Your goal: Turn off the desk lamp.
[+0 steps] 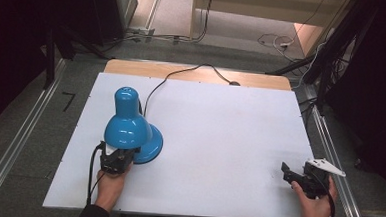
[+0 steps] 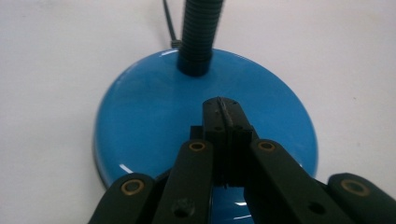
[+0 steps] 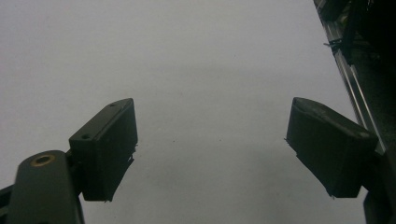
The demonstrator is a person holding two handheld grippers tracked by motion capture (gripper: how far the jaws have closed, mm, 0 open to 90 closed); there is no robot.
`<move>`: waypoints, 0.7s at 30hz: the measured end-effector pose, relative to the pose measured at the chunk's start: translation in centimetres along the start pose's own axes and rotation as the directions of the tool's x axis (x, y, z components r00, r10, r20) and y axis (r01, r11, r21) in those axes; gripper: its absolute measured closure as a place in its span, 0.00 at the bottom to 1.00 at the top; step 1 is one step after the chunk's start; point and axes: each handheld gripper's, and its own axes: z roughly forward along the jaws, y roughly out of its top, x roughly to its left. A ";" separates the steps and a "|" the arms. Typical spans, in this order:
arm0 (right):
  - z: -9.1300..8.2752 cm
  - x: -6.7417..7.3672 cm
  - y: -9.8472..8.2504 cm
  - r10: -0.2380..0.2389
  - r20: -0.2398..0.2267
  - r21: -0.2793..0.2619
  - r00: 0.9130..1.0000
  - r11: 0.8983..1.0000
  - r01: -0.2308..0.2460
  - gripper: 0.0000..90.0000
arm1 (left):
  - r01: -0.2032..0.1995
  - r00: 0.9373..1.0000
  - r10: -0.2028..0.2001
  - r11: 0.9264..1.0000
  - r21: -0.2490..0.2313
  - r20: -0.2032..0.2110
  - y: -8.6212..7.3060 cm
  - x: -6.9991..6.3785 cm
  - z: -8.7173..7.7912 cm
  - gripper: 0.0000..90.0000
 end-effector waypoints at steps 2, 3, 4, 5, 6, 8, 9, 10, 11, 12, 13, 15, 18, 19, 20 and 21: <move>0.0 0.0 0.0 0.000 0.000 -0.001 1.000 1.000 0.000 0.17 | 0.024 0.999 -0.025 0.999 -0.021 -0.030 0.1 0.5 -0.2 1.00; 0.1 -0.1 0.0 0.000 0.000 0.002 1.000 1.000 0.000 0.17 | 0.040 0.998 -0.041 0.999 -0.036 -0.042 0.1 0.7 -0.2 1.00; 0.1 -0.1 0.0 0.000 0.000 0.002 1.000 1.000 0.000 0.17 | 0.052 0.998 -0.054 0.998 -0.040 -0.044 0.2 0.9 -0.3 1.00; 0.1 0.0 0.0 0.004 0.001 0.005 1.000 1.000 -0.004 0.17 | 0.059 0.997 -0.061 0.997 -0.048 -0.048 0.2 1.1 -0.4 1.00; 0.1 0.0 0.0 0.004 0.001 0.004 1.000 1.000 -0.004 0.17 | 0.065 0.996 -0.068 0.997 -0.050 -0.050 0.2 1.2 -0.5 1.00; 0.0 0.0 0.0 -0.002 0.001 0.000 1.000 1.000 0.002 0.17 | 0.068 0.996 -0.071 0.997 -0.047 -0.046 0.2 1.4 -0.7 1.00; 0.0 0.0 0.0 0.001 0.000 -0.001 1.000 1.000 -0.001 0.17 | 0.072 0.996 -0.075 0.996 -0.054 -0.049 0.3 1.5 -0.7 1.00; 0.0 0.0 0.0 0.001 0.001 -0.002 1.000 1.000 -0.001 0.17 | 0.072 0.996 -0.075 0.996 -0.057 -0.051 0.3 1.5 -0.7 1.00; -0.1 0.0 0.0 0.002 0.002 -0.002 1.000 1.000 -0.002 0.17 | 0.070 0.996 -0.073 0.996 -0.057 -0.051 0.3 1.5 -0.8 1.00; -0.1 0.0 0.0 0.002 0.002 -0.002 1.000 1.000 -0.002 0.17 | 0.067 0.996 -0.070 0.996 -0.057 -0.052 0.3 1.6 -0.8 1.00; 0.0 0.0 0.0 0.002 0.002 -0.001 1.000 1.000 -0.002 0.17 | 0.062 0.996 -0.065 0.997 -0.056 -0.055 0.3 1.6 -0.8 1.00; 0.0 0.0 0.0 0.001 0.001 -0.002 1.000 1.000 -0.001 0.17 | 0.064 0.996 -0.068 0.996 -0.063 -0.065 0.3 1.7 -0.8 1.00; 0.0 0.0 0.0 0.000 0.000 -0.001 1.000 1.000 0.000 0.17 | 0.070 0.994 -0.076 0.995 -0.076 -0.083 0.3 1.8 -0.9 1.00; 0.0 0.0 0.0 0.001 0.000 -0.002 1.000 1.000 -0.001 0.17 | 0.071 0.994 -0.077 0.995 -0.077 -0.081 0.3 1.9 -0.9 0.99; 0.0 -0.1 0.0 0.002 0.000 -0.002 1.000 1.000 -0.002 0.17 | 0.071 0.994 -0.078 0.995 -0.077 -0.081 0.3 2.0 -0.9 0.96; 0.0 -0.1 0.0 0.003 -0.001 -0.003 1.000 1.000 -0.003 0.17 | 0.074 0.994 -0.080 0.994 -0.075 -0.080 0.3 2.1 -1.0 0.95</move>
